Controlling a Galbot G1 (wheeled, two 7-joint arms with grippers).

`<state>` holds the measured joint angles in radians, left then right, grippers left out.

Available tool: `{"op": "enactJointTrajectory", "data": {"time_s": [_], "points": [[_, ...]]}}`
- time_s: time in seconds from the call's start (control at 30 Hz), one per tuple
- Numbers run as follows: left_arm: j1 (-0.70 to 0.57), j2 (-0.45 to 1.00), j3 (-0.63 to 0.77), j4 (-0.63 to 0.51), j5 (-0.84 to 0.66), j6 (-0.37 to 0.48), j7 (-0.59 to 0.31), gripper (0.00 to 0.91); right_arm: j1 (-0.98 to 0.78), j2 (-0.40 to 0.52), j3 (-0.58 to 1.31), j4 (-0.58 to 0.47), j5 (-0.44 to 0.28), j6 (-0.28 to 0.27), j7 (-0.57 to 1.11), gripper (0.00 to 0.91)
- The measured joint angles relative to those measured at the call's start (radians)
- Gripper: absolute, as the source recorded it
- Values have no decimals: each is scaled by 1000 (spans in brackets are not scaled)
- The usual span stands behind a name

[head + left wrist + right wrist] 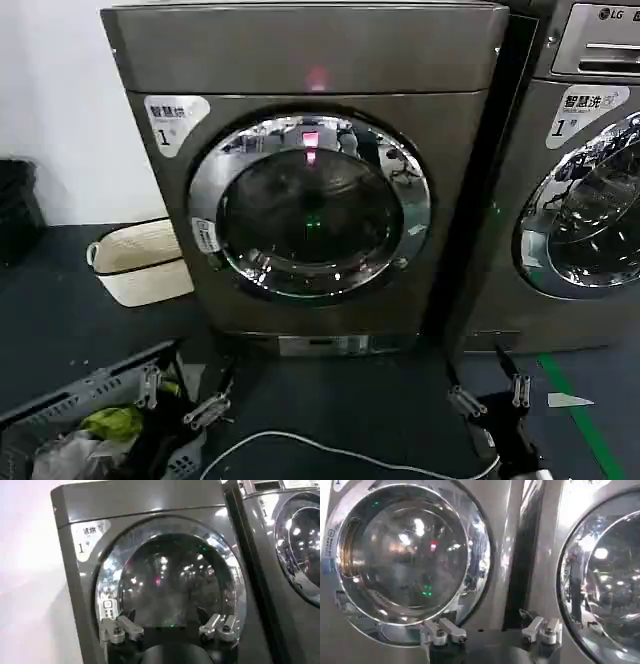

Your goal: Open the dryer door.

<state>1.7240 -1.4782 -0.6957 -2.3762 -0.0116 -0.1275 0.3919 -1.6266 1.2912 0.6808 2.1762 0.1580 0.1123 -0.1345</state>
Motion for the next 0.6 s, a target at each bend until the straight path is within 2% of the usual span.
{"op": "enactJointTrajectory", "data": {"time_s": [0.17, 0.6], "points": [[9, 3, 0, -12, -1, 2, 1, 907, 104, -80, -72, -29, 15, -35, -16, 907], [30, -1, 0, -27, 2, 6, 4, 907, 445, -261, -335, -146, 135, -36, -63, 907]]}}
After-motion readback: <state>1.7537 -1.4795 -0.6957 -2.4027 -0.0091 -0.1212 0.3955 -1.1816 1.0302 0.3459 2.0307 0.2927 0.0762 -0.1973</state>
